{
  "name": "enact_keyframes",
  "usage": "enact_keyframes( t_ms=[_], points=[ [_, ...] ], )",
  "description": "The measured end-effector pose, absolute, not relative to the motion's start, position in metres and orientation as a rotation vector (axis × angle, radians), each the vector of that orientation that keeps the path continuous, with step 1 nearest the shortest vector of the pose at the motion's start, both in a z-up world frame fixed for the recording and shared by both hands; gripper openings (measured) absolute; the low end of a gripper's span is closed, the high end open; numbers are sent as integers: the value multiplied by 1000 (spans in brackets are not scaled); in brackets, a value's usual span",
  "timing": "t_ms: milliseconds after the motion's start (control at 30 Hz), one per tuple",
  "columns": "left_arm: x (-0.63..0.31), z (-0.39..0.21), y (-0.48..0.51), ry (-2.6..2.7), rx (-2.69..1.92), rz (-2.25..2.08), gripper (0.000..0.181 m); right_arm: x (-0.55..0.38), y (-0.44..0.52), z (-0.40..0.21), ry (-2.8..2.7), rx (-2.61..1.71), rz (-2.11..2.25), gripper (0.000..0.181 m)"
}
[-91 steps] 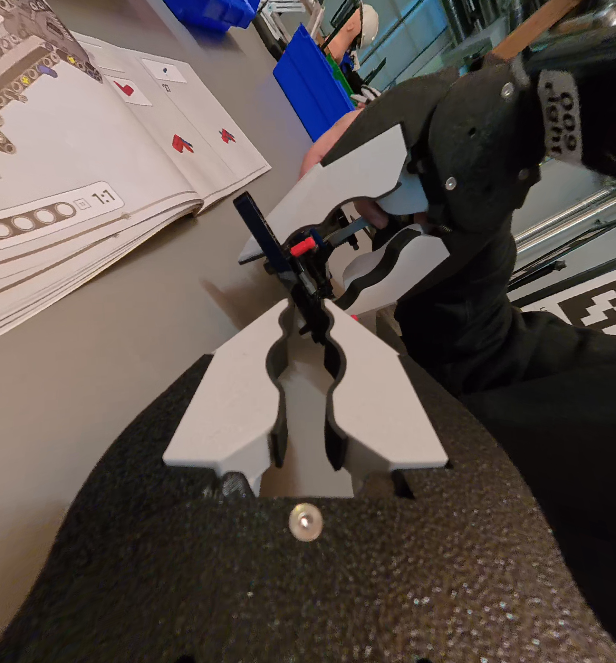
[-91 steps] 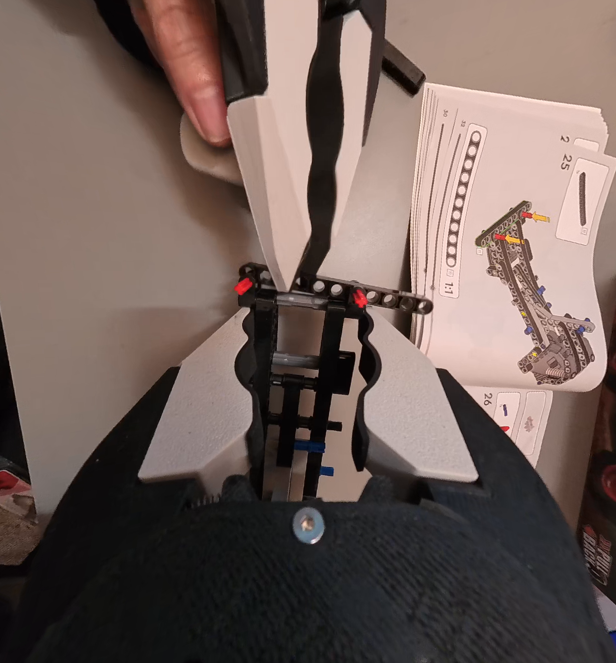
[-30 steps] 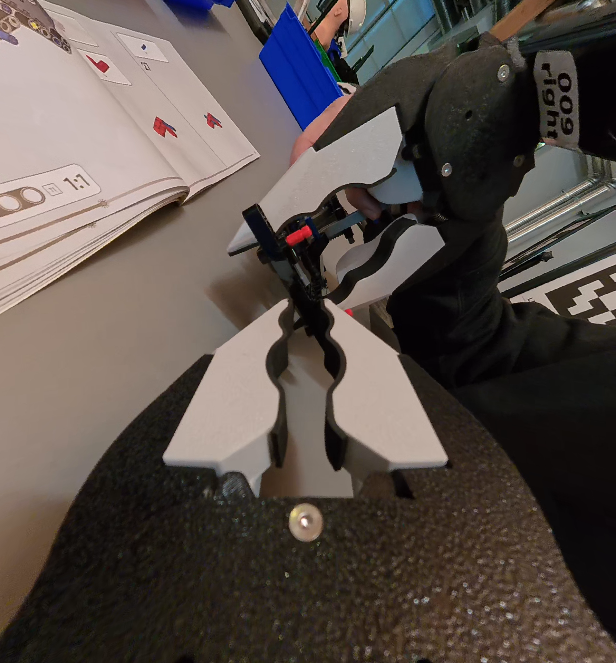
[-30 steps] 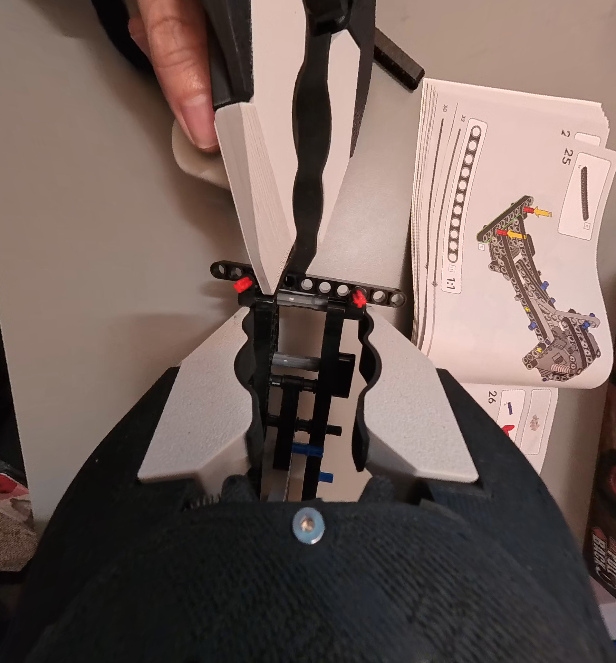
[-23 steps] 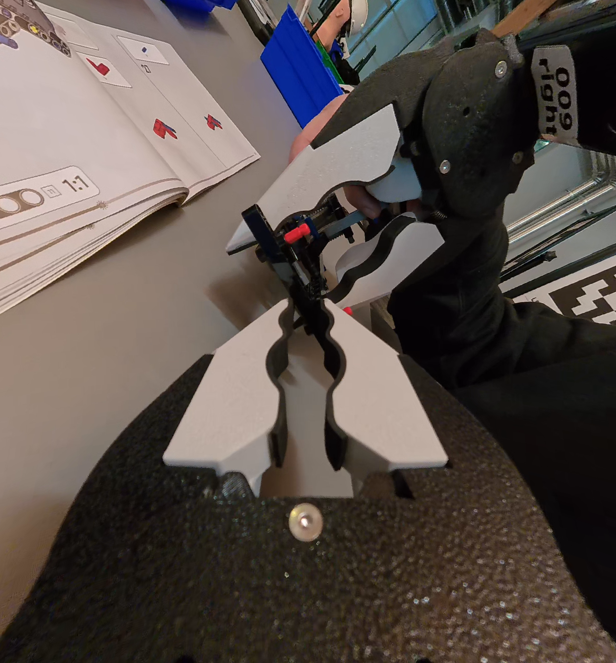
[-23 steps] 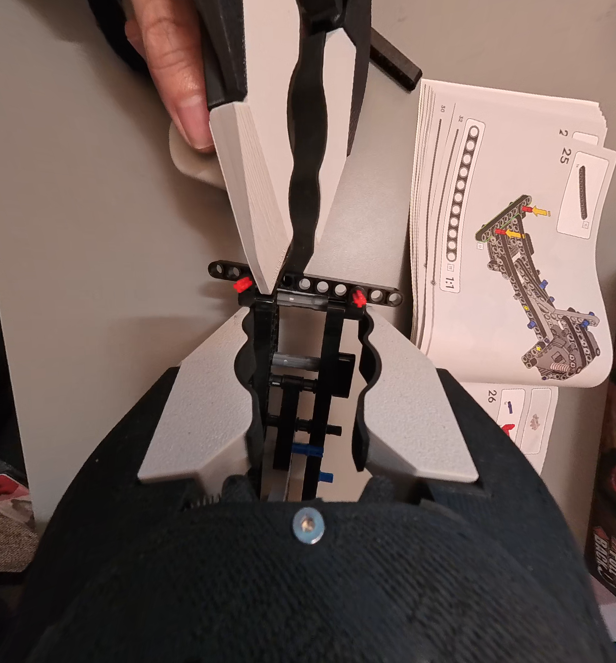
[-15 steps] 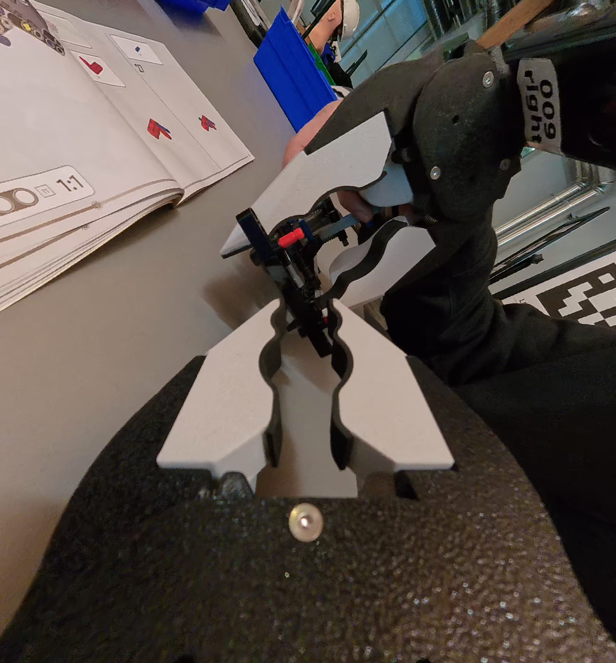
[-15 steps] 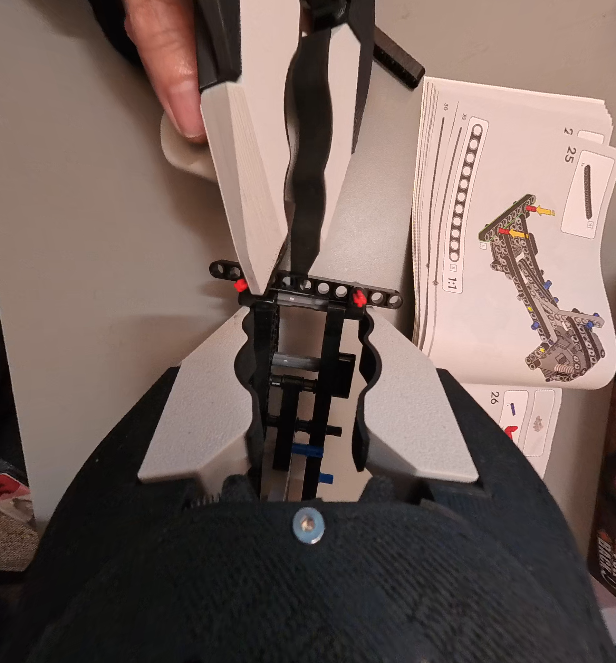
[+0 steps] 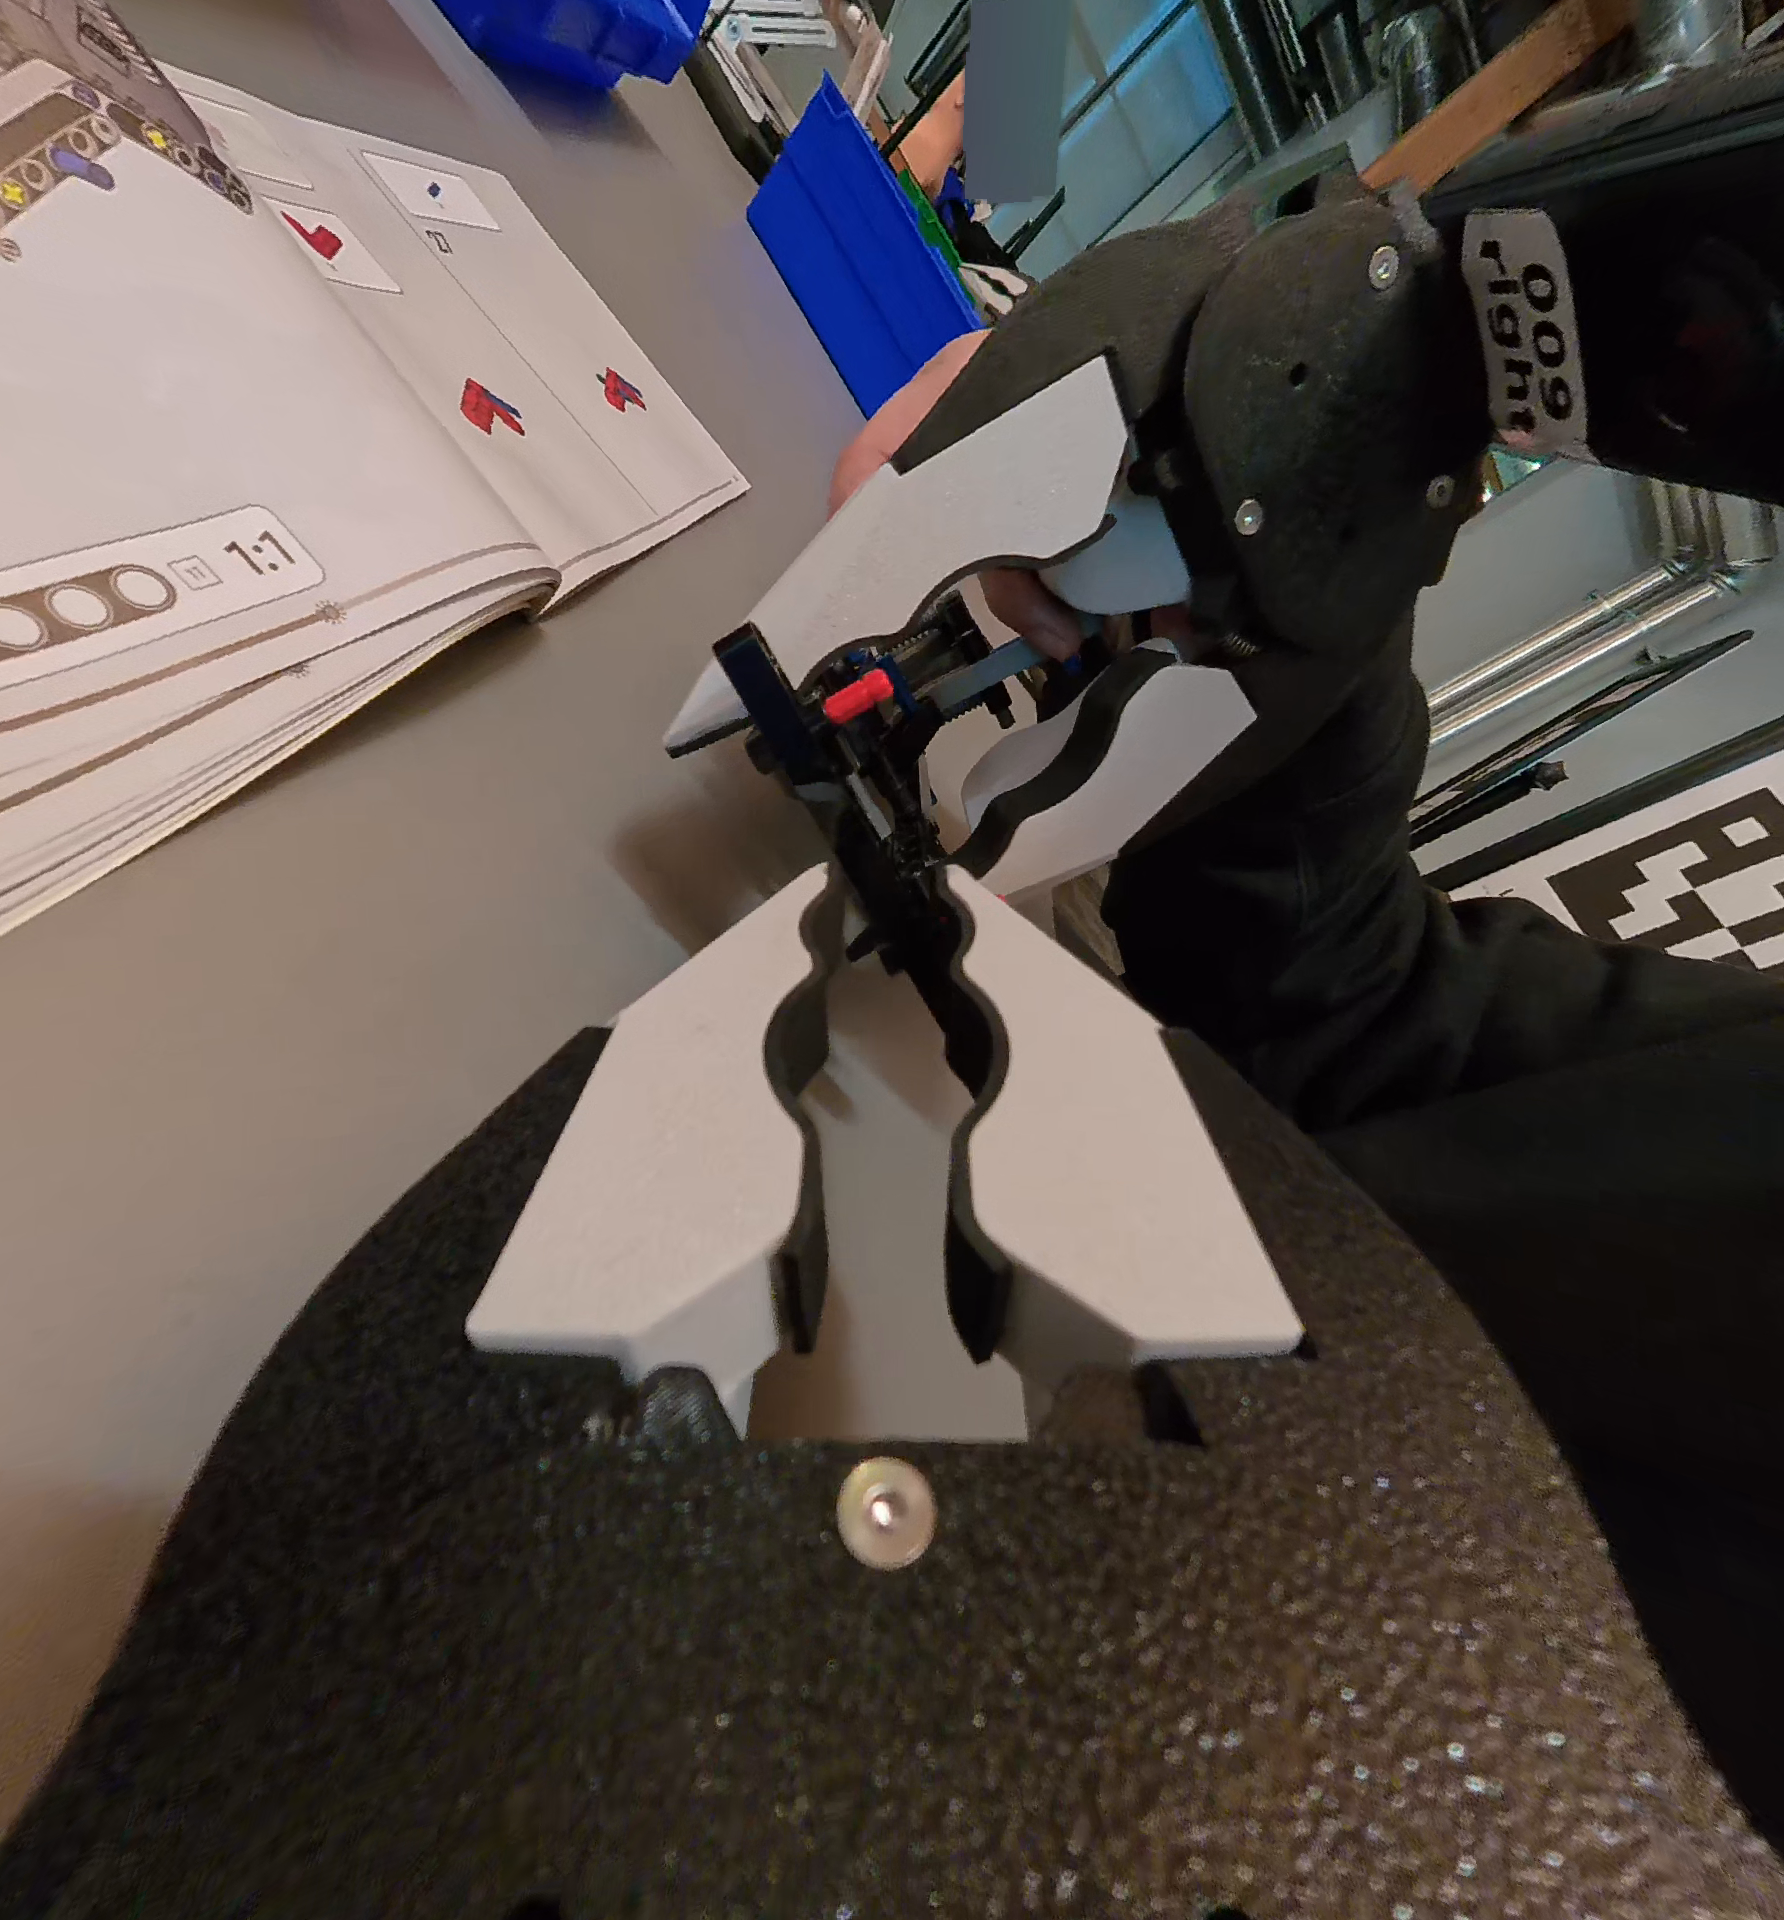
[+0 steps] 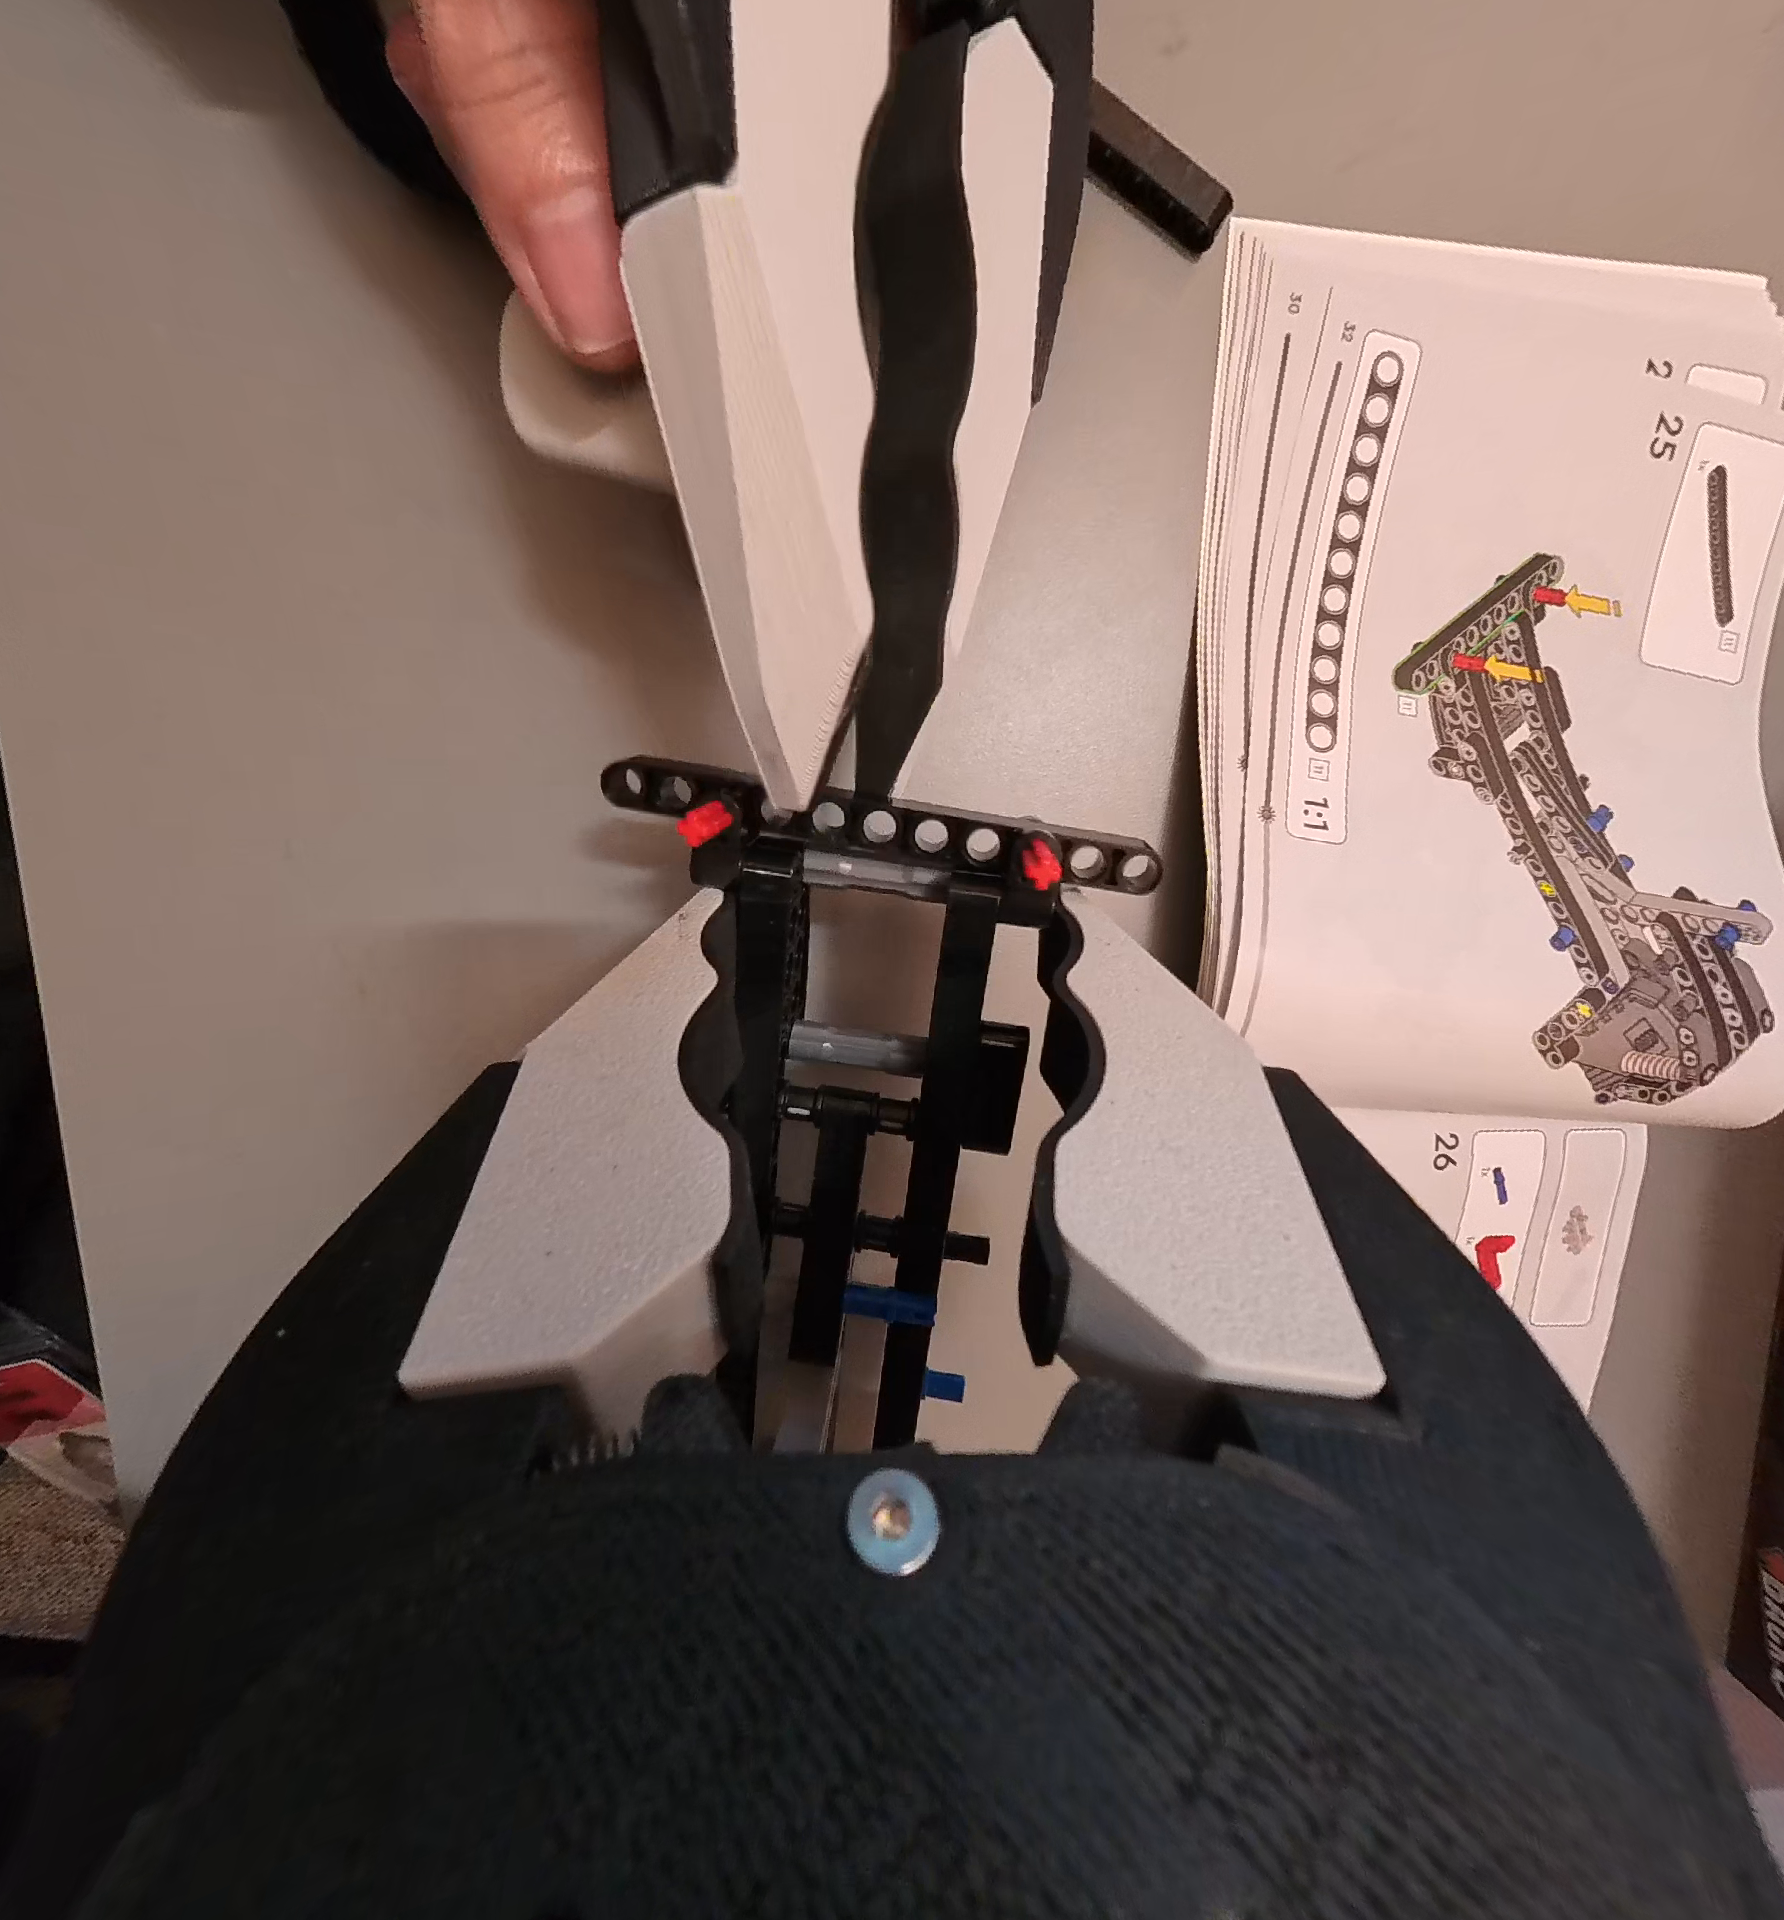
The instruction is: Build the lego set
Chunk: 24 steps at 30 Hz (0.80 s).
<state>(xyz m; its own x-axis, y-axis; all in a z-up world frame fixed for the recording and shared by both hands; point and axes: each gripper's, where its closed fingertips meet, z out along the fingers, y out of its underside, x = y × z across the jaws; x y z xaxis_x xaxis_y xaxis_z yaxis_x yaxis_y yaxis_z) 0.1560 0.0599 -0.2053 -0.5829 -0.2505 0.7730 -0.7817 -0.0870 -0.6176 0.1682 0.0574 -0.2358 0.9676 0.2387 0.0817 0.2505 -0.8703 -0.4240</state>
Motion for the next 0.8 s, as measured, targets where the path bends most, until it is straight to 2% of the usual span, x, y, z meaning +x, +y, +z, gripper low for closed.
enact_keyframes(
  t_ms=[433,567,800],
  points=[
    [159,-196,63,-1705,1120,1757,12,169,57,-236,-342,-2670,-17,56],
    [158,-195,65,-1732,1105,1764,1,170,57,-236,-336,-2665,-19,56],
    [155,-202,59,-1784,1102,1731,0,169,57,-235,-339,-2662,-19,56]
  ],
)
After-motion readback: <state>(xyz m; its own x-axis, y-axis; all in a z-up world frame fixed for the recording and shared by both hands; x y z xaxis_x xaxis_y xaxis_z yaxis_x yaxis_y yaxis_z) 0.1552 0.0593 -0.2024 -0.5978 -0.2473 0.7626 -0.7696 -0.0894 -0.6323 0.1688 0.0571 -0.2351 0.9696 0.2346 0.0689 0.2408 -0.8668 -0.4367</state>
